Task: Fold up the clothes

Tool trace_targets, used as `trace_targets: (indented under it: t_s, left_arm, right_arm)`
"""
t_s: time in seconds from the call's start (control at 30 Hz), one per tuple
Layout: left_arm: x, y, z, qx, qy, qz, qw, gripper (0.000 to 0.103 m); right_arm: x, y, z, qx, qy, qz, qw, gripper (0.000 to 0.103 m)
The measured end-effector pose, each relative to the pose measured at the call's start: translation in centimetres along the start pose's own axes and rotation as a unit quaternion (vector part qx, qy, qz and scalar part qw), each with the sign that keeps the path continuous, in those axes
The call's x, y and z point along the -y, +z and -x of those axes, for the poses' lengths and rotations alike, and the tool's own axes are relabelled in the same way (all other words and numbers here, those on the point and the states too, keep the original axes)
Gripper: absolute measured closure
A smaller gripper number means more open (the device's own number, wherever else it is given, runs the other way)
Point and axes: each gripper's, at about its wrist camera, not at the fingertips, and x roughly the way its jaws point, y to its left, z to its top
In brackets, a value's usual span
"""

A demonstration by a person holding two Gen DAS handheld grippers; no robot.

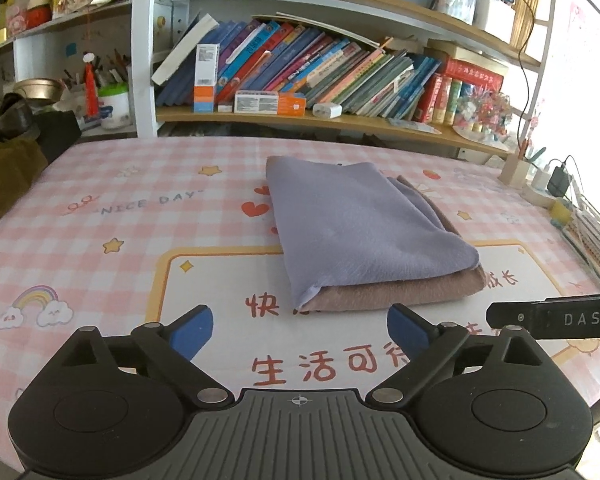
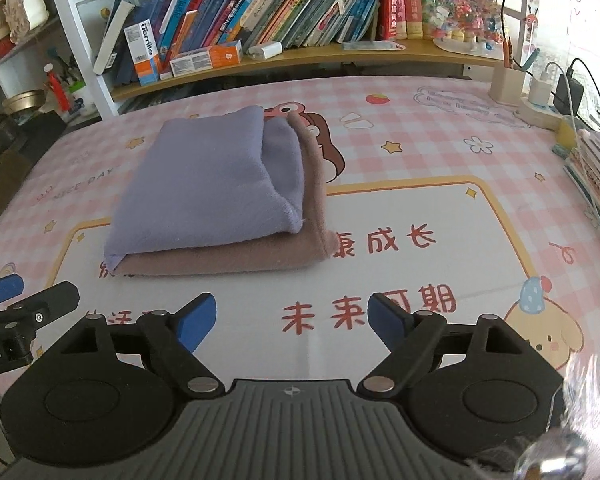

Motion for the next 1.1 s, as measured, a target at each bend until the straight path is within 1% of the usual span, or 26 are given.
trace_targets:
  t_s: [0.33, 0.8, 1.1]
  left_arm:
    - [-1.5, -0.9, 0.6, -0.003, -0.023, 0.002, 0.9997, 0.007]
    - [-2.4, -1.7, 0.9, -0.012, -0.033, 0.010, 0.9993, 0.007]
    - [-2.4, -2.0, 1.0, -0.012, -0.029, 0.008, 0.9995, 0.007]
  right_arm:
    - [-1.6, -1.2, 0.7, 0.003, -0.013, -0.007, 1.000, 0.020]
    - [-2.5, -2.2, 1.5, 0.005, -0.027, -0.009, 1.000, 0.020]
    - [-2.8, -2.6, 1.5, 0.002, -0.027, -0.007, 1.000, 0.019]
